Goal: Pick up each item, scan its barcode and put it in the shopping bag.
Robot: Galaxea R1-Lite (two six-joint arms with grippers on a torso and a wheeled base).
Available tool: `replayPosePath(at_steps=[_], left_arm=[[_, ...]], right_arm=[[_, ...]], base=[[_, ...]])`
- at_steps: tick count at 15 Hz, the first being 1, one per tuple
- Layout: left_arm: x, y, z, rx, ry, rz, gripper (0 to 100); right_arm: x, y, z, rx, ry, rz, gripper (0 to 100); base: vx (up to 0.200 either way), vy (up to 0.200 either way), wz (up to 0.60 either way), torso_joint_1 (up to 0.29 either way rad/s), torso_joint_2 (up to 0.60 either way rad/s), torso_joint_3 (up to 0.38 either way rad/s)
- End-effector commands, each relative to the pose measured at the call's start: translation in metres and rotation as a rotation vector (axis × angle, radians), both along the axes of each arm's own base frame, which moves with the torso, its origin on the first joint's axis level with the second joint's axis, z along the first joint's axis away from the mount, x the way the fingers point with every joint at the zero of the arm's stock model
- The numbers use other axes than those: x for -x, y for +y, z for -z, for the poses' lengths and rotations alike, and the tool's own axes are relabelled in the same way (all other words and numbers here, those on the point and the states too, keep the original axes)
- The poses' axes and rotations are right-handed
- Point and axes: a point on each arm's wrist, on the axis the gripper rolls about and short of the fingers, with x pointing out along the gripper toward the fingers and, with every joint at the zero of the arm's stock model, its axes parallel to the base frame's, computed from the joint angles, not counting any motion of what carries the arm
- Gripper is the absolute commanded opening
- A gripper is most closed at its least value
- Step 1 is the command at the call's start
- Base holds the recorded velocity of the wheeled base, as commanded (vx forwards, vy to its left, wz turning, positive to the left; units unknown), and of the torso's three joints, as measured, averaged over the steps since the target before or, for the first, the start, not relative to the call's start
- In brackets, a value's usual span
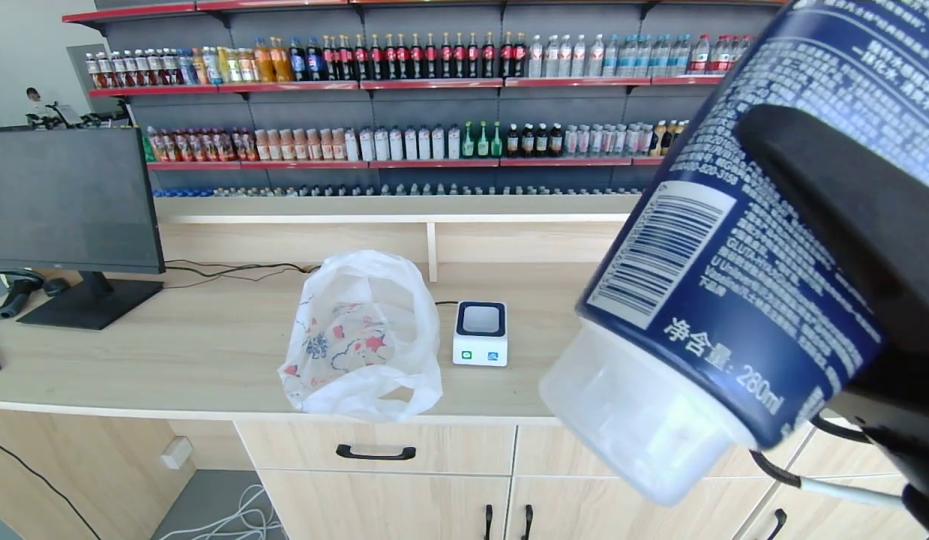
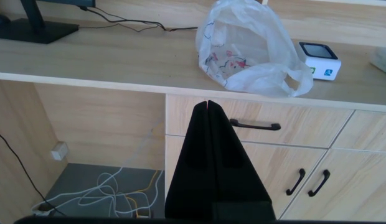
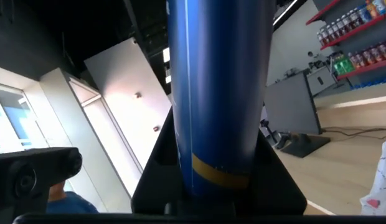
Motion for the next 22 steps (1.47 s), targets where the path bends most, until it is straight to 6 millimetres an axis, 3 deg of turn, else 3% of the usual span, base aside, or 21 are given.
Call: replayPosePath(at_steps=[1, 2, 4, 7, 11, 16, 22], left_arm=[[0.0, 0.0, 0.0, 0.0, 0.0, 0.001, 0], [0.0, 0.0, 0.0, 0.0, 0.0, 0.001, 0], [0.0, 0.0, 0.0, 0.0, 0.0, 0.001, 0], [0.0, 0.0, 0.0, 0.0, 0.0, -0.001, 0], [0.0, 0.0, 0.0, 0.0, 0.0, 0.001, 0], [0.0, 0.0, 0.0, 0.0, 0.0, 0.001, 0], [0.0, 0.0, 0.0, 0.0, 0.0, 0.001, 0]], right_arm=[[-0.011, 0.015, -0.001, 0.017, -0.018, 0.035, 0], [-0.026, 0.022, 0.002, 0.054, -0.044, 0.101, 0], [-0.067, 0.025, 0.031, 0.231, -0.086, 0.305, 0], [-0.104, 0.034, 0.045, 0.384, -0.2, 0.483, 0], [-0.12, 0.03, 0.06, 0.507, -0.248, 0.591, 0], [-0.156, -0.016, 0.061, 0.531, -0.159, 0.834, 0], [-0.159, -0.026, 0.06, 0.529, -0.144, 0.864, 0]], base=[[0.0, 0.0, 0.0, 0.0, 0.0, 0.0], [0.0, 0.0, 0.0, 0.0, 0.0, 0.0], [0.0, 0.0, 0.0, 0.0, 0.0, 0.0], [0.0, 0.0, 0.0, 0.0, 0.0, 0.0], [0.0, 0.0, 0.0, 0.0, 0.0, 0.0], [0.0, 0.0, 0.0, 0.0, 0.0, 0.0], [0.0, 0.0, 0.0, 0.0, 0.0, 0.0]])
